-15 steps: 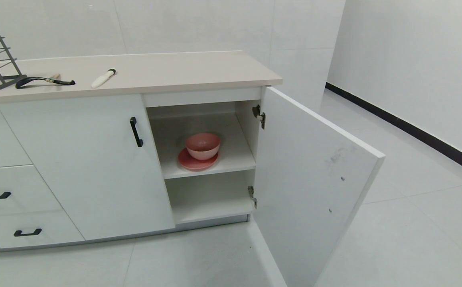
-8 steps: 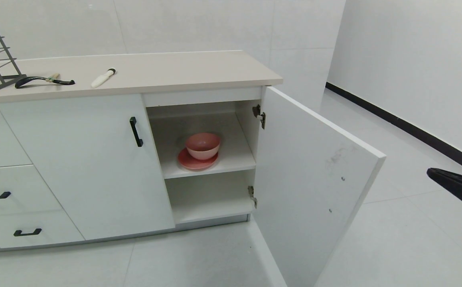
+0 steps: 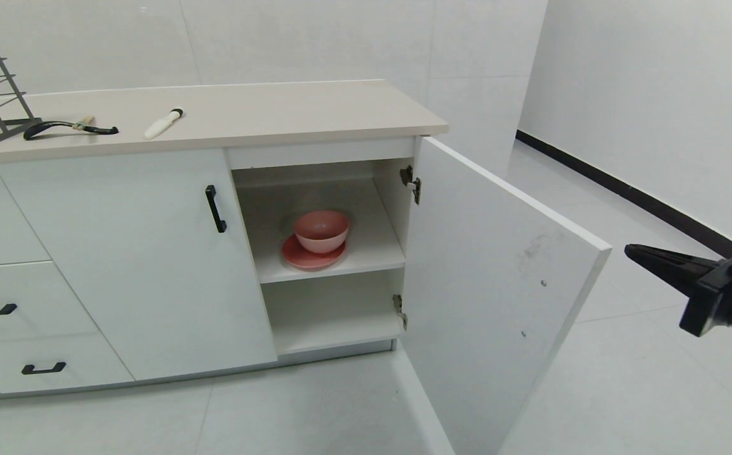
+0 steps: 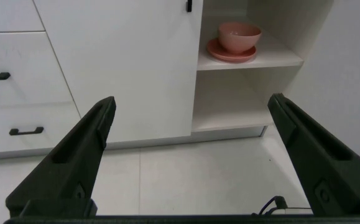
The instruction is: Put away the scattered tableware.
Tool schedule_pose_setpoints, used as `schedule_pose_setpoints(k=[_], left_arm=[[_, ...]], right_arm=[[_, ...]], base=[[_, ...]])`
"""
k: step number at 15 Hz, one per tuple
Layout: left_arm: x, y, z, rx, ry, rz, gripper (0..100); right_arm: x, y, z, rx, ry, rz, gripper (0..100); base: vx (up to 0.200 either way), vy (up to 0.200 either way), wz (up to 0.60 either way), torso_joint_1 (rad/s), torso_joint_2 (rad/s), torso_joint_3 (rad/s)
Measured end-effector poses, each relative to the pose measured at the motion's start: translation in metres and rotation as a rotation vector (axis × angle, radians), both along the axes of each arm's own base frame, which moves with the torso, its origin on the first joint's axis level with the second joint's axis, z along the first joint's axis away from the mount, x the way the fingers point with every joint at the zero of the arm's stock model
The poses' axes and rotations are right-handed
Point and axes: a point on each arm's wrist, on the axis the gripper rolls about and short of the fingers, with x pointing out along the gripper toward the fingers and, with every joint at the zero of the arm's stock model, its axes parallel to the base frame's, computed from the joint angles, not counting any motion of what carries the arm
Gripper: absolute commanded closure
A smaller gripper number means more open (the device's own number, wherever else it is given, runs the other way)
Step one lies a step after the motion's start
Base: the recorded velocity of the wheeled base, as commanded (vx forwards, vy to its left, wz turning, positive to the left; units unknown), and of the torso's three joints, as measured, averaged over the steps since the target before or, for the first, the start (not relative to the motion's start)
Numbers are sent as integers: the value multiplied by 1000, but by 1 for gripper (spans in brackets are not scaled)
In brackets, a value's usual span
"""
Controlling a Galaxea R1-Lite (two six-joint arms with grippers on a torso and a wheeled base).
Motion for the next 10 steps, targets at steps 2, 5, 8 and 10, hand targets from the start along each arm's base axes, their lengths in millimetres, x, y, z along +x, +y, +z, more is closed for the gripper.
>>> schedule_pose_setpoints(k=[2, 5, 8, 10], left_arm=[[0, 0, 0, -1, 0, 9, 0], [0, 0, 0, -1, 0, 10, 0], [0, 0, 0, -1, -1, 9, 0], [0, 0, 0, -2, -1, 9, 0]], right_arm=[[12, 5, -4, 2, -17, 16, 100], [23, 16, -13, 0, -3, 64, 100], [25, 25, -19, -6, 22, 99, 100], [25, 26, -21, -9, 31, 107, 100]], base=[[0, 0, 0, 0, 0, 0], [0, 0, 0, 0, 0, 0], [0, 0, 0, 0, 0, 0], [0, 0, 0, 0, 0, 0]])
